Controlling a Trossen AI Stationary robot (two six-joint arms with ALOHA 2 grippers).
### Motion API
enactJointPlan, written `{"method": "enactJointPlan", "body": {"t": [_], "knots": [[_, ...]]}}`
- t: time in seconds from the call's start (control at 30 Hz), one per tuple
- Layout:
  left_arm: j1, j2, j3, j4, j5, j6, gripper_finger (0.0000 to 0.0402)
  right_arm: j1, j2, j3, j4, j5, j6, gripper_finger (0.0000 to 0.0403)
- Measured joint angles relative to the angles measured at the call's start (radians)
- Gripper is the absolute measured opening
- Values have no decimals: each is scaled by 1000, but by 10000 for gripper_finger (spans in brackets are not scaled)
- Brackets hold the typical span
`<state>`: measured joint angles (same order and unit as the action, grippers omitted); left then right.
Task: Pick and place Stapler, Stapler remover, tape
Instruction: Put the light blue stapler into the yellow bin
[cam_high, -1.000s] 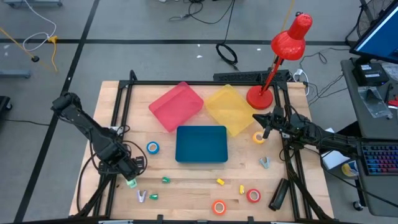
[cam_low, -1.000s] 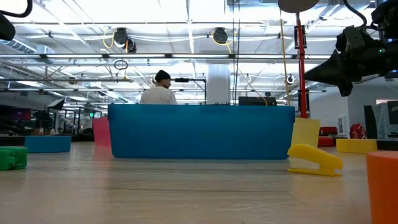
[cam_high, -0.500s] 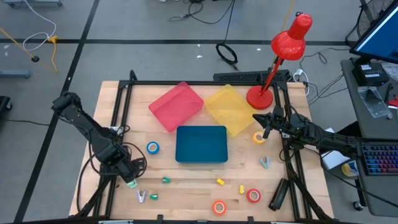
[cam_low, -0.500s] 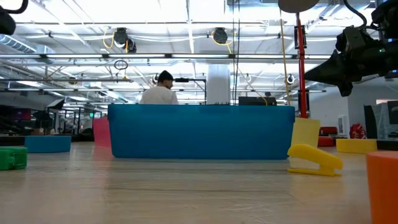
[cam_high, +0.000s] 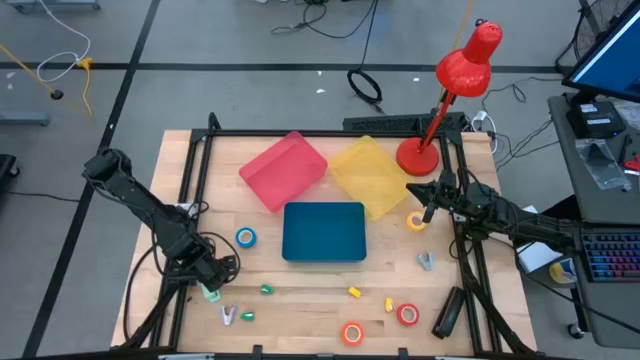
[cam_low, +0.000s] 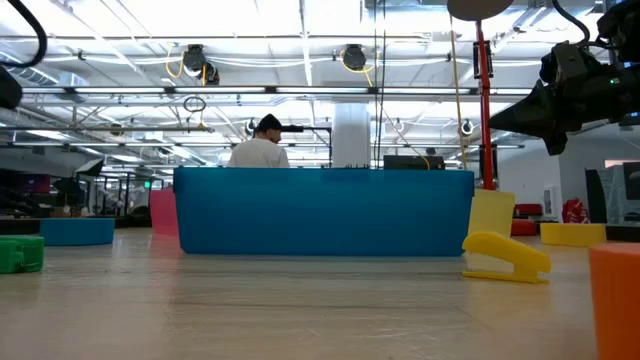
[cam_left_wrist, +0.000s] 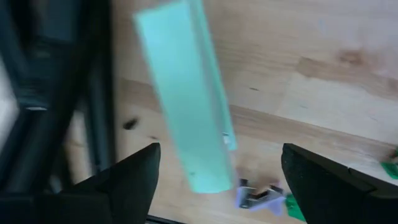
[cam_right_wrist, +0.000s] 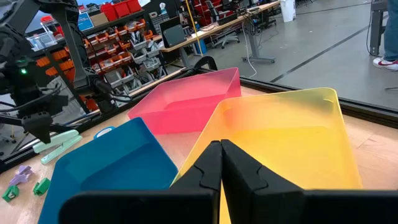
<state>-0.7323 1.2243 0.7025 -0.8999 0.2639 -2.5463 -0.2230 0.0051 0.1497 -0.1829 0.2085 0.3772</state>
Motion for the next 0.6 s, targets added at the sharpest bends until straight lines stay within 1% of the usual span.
{"method": "enactJointPlan", "body": {"t": [0.1, 0.2, 0.27, 0.4, 0.6], "knots": [[1, 0, -43, 74, 8, 1, 311, 0, 0, 0, 0, 0, 0, 0], [-1, 0, -79, 126, 51, -3, 298, 0, 0, 0, 0, 0, 0, 0], [-3, 0, -89, 133, 66, -5, 291, 0, 0, 0, 0, 0, 0, 0], [-4, 0, -90, 141, 52, -6, 282, 0, 0, 0, 0, 0, 0, 0], [-4, 0, -90, 153, 48, -6, 282, 0, 0, 0, 0, 3, 0, 0]]}}
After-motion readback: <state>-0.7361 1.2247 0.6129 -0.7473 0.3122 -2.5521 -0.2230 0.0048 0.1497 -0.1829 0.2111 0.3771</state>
